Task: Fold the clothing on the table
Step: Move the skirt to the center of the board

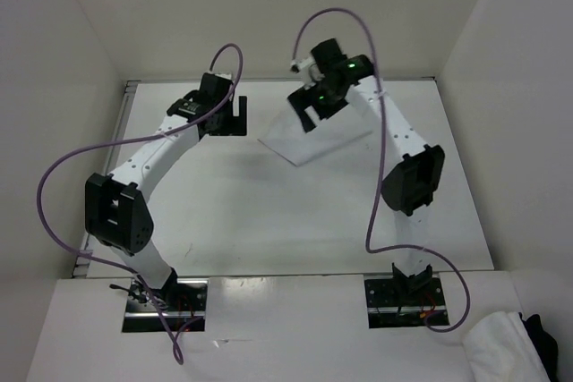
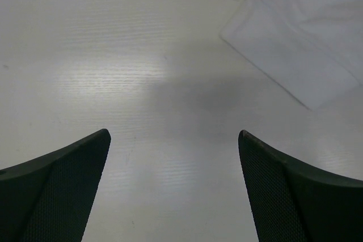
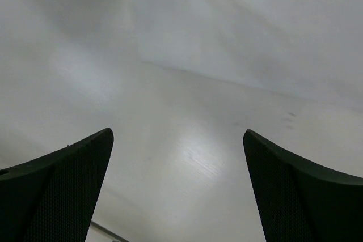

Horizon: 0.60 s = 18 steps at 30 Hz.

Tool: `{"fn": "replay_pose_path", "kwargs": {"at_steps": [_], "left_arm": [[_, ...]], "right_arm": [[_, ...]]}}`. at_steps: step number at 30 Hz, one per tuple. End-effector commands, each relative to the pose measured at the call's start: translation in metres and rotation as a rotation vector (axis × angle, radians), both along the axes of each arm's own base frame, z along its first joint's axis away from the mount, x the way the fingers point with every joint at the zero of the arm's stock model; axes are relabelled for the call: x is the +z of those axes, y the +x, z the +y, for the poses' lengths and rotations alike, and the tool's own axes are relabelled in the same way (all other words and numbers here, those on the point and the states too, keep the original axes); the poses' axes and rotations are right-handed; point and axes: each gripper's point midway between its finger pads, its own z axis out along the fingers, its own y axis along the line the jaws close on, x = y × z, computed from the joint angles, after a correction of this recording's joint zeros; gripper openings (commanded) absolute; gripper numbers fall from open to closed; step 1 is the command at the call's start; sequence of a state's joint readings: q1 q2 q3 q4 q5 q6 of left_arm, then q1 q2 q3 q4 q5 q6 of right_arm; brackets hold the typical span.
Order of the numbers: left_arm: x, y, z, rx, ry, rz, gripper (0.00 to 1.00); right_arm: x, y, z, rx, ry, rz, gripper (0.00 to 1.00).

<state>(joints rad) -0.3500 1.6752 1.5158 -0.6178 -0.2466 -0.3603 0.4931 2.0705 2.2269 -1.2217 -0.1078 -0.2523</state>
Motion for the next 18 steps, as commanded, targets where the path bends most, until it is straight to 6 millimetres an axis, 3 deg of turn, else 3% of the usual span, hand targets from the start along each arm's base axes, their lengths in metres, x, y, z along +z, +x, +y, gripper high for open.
{"fn": "replay_pose_path", "kwargs": {"at_steps": [1,5,7,8,10,11,12,15,16,17,18], "left_arm": [[0.007,0.003,-0.021,-0.097,-0.125,-0.043,1.0],[-0.02,0.005,-0.042,-0.228,-0.205,0.005,1.0],[-0.044,0.003,-0.048,-0.314,-0.252,0.095,1.0],[-0.069,0.004,-0.049,-0.357,-0.263,0.162,1.0],[-0.082,0.005,-0.051,-0.4,-0.357,0.228,1.0],[-0.089,0.018,-0.052,-0.42,-0.393,0.222,1.0],[-0.093,0.016,-0.055,-0.431,-0.412,0.238,1.0],[-0.077,0.051,-0.07,-0.525,-0.397,0.119,1.0],[-0.079,0.055,-0.068,-0.524,-0.377,0.141,1.0],[-0.094,0.063,-0.07,-0.518,-0.379,0.171,0.99],[-0.092,0.071,-0.073,-0.53,-0.389,0.157,0.99]], "right_arm": [[0.069,0.034,-0.107,-0.295,0.034,-0.188,1.0],[0.054,0.026,-0.118,-0.322,0.026,-0.143,0.97],[0.052,0.016,-0.119,-0.316,0.029,-0.127,0.97],[0.052,0.012,-0.12,-0.316,0.028,-0.124,0.97],[0.054,0.005,-0.125,-0.327,0.014,-0.134,0.97],[0.054,-0.003,-0.127,-0.327,0.012,-0.129,0.97],[0.047,-0.005,-0.128,-0.326,0.004,-0.113,0.97],[0.042,-0.018,-0.134,-0.333,-0.012,-0.104,0.97],[0.041,-0.021,-0.138,-0.344,-0.03,-0.107,0.97],[0.044,-0.024,-0.14,-0.349,-0.032,-0.121,0.97],[0.045,-0.026,-0.145,-0.358,-0.032,-0.122,0.97]]}}
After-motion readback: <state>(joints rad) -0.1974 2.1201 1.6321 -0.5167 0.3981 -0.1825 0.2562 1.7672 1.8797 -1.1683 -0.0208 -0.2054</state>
